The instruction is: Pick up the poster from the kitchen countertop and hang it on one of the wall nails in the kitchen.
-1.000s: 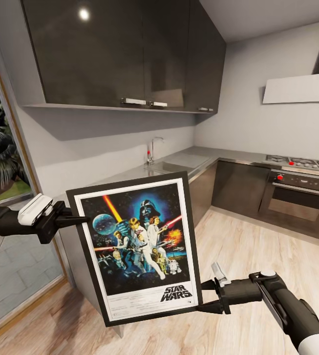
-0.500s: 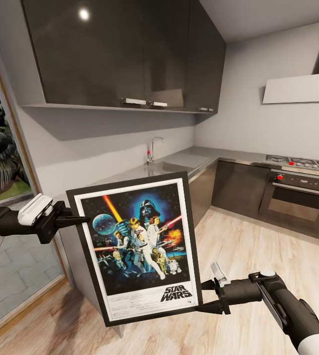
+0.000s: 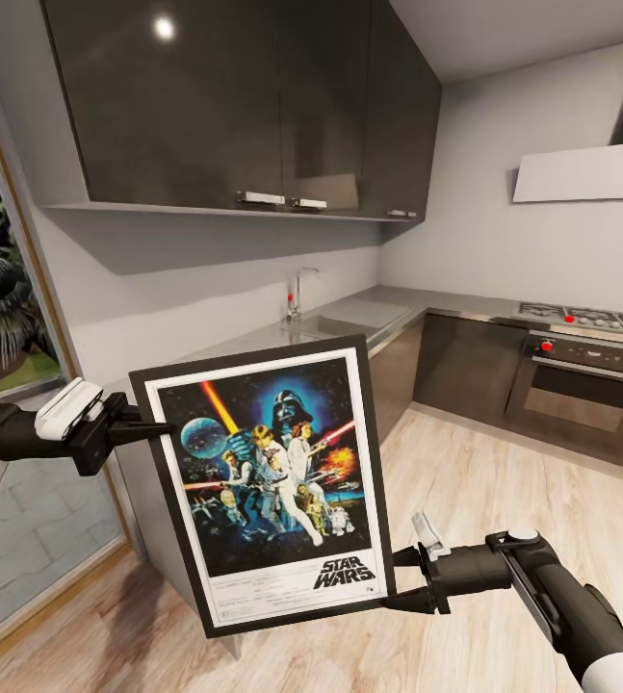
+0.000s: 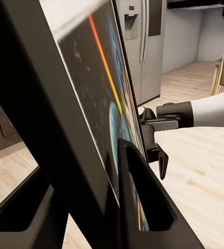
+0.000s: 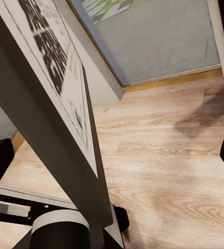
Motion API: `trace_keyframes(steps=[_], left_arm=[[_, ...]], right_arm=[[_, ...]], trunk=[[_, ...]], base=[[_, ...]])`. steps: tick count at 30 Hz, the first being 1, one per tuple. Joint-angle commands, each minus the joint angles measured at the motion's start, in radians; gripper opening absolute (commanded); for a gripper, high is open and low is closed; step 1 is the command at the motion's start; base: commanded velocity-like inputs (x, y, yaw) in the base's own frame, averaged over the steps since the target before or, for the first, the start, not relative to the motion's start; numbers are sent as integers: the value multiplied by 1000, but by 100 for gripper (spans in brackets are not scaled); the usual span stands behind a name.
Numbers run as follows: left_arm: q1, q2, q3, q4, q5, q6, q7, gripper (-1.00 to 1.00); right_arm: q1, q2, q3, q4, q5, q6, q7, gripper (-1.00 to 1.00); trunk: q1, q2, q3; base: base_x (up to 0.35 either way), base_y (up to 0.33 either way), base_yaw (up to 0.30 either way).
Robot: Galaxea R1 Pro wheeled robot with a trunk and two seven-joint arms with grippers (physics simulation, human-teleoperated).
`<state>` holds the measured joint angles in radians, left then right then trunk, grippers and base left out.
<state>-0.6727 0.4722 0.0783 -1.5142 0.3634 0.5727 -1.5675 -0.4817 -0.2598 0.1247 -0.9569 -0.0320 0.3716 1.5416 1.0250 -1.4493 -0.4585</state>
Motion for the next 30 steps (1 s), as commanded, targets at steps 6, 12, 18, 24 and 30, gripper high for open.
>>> trace_keyframes(steps=[6,12,18,24,30], left_arm=[[-1,0,0,0,0,9,-3,-100],[-1,0,1,0,0,9,-3,-100],[-1,1,1,0,0,9,-3,-100],[-1,0,1,0,0,9,-3,-100],[-1,1,1,0,0,9,-3,-100]], right_arm=[[0,-2,3,0,-3,10,2,100],[0,-3,3,0,-3,9,4,100],[0,-4,4,0,-3,5,6,100],[0,-4,3,0,-3,6,6,100],[0,-4,3,0,-3,6,6,100]], trunk=[[0,-1,-1],[0,-1,-1],[0,-1,-1],[0,-1,-1],[0,-1,-1]], base=[[0,0,0],[0,0,0],[0,0,0],[0,0,0],[0,0,0]])
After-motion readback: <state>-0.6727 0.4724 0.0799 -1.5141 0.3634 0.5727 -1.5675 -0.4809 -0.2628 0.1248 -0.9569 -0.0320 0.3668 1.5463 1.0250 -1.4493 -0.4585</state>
